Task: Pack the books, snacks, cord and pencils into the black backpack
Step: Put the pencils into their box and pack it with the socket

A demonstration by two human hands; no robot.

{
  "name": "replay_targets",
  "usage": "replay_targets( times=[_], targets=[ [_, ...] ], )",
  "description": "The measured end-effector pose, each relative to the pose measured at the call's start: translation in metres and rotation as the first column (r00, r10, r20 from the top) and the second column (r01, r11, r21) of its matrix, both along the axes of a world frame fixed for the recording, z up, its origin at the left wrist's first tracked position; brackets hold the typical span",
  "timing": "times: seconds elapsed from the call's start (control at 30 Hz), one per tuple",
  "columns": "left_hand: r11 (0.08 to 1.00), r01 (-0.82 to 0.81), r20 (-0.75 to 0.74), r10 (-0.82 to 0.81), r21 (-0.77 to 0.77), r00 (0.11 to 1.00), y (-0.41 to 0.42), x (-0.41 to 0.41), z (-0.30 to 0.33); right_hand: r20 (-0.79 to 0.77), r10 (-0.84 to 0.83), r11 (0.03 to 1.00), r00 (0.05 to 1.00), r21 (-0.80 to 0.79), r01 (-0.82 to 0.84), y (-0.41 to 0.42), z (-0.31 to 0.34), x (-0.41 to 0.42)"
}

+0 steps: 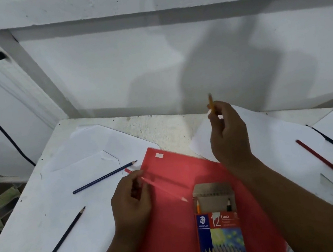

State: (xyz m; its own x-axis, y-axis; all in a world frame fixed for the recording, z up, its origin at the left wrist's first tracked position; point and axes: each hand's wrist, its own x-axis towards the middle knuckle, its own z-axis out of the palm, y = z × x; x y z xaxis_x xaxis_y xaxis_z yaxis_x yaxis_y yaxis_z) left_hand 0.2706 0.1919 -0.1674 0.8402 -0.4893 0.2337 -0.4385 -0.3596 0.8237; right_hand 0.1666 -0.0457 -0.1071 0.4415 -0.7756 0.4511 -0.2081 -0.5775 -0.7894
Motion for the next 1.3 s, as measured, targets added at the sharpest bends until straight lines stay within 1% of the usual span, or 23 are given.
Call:
replay_targets(
  times=[0.07,0.13,0.23,0.33,0.4,0.47,0.57,0.67,0.73,0.8,0.87,0.93,0.97,1.0,1.07,1.1,1.13,1.23,1.3],
  targets=[
    [1.000,-0.009,-0.019,0.009,-0.005,1.000,0.000,-0.001,0.001,0.084,-0.014,0.998,0.996,0.067,0.009,0.014,0.010,-0.014],
    [1.000,-0.004,-0.022,0.003,-0.021,1.000,0.000,-0.003,0.005,0.127,-0.009,0.994,0.992,0.108,-0.004,0.027,0.019,-0.029],
    [1.000,0.005,-0.062,-0.006,-0.019,0.998,0.001,-0.005,0.011,0.157,-0.005,0.980,0.988,0.199,-0.026,0.039,0.026,-0.052],
    [1.000,0.019,-0.039,-0.019,-0.002,0.999,0.005,-0.006,0.012,0.147,-0.003,0.927,0.989,0.372,-0.053,0.045,0.019,-0.073],
    [0.999,0.040,0.017,-0.040,0.006,0.999,0.007,-0.006,0.014,0.105,0.020,0.905,0.994,0.422,-0.063,0.048,0.010,-0.086],
    [0.995,0.088,0.049,-0.090,0.046,0.995,0.007,-0.005,0.017,0.029,0.069,0.909,0.997,0.410,-0.075,0.051,0.000,-0.097],
    [0.974,0.132,0.003,-0.134,0.183,0.991,0.003,-0.001,0.022,-0.131,0.153,0.922,0.980,0.377,-0.094,0.050,-0.013,-0.108],
    [0.931,0.155,-0.022,-0.156,0.330,0.987,-0.005,0.009,0.026,-0.265,0.203,0.935,0.943,0.338,-0.107,0.049,-0.019,-0.111],
    [0.898,0.175,-0.058,-0.165,0.405,0.985,-0.010,0.015,0.031,-0.333,0.226,0.941,0.916,0.318,-0.116,0.050,-0.020,-0.110],
    [0.877,0.176,-0.053,-0.171,0.446,0.984,-0.013,0.016,0.036,-0.382,0.241,0.944,0.892,0.304,-0.125,0.051,-0.021,-0.107],
    [0.893,0.159,-0.034,-0.160,0.420,0.987,-0.015,0.008,0.044,-0.411,0.248,0.947,0.877,0.295,-0.130,0.051,-0.021,-0.104],
    [0.918,0.172,-0.038,-0.170,0.357,0.985,-0.019,-0.009,0.055,-0.419,0.259,0.945,0.870,0.295,-0.140,0.052,-0.022,-0.103],
    [0.931,0.206,-0.081,-0.190,0.303,0.978,-0.022,-0.020,0.059,-0.417,0.258,0.945,0.871,0.296,-0.139,0.053,-0.024,-0.104],
    [0.942,0.251,-0.156,-0.220,0.222,0.963,-0.025,-0.032,0.062,-0.412,0.251,0.947,0.876,0.294,-0.133,0.054,-0.025,-0.105],
    [0.942,0.327,-0.298,-0.292,0.071,0.909,-0.034,-0.057,0.064,-0.392,0.226,0.950,0.892,0.291,-0.113,0.056,-0.028,-0.108],
    [0.937,0.348,-0.323,-0.321,0.026,0.890,-0.038,-0.066,0.063,-0.383,0.212,0.953,0.899,0.285,-0.104,0.057,-0.029,-0.108],
    [0.935,0.354,-0.315,-0.334,0.007,0.888,-0.042,-0.073,0.059,-0.373,0.203,0.955,0.905,0.280,-0.098,0.058,-0.030,-0.109],
    [0.946,0.320,-0.215,-0.305,0.041,0.928,-0.049,-0.079,0.043,-0.334,0.178,0.963,0.926,0.251,-0.095,0.066,-0.035,-0.112],
    [0.946,0.323,-0.182,-0.311,0.038,0.933,-0.049,-0.079,0.031,-0.293,0.144,0.973,0.945,0.218,-0.080,0.070,-0.040,-0.116]
  ],
)
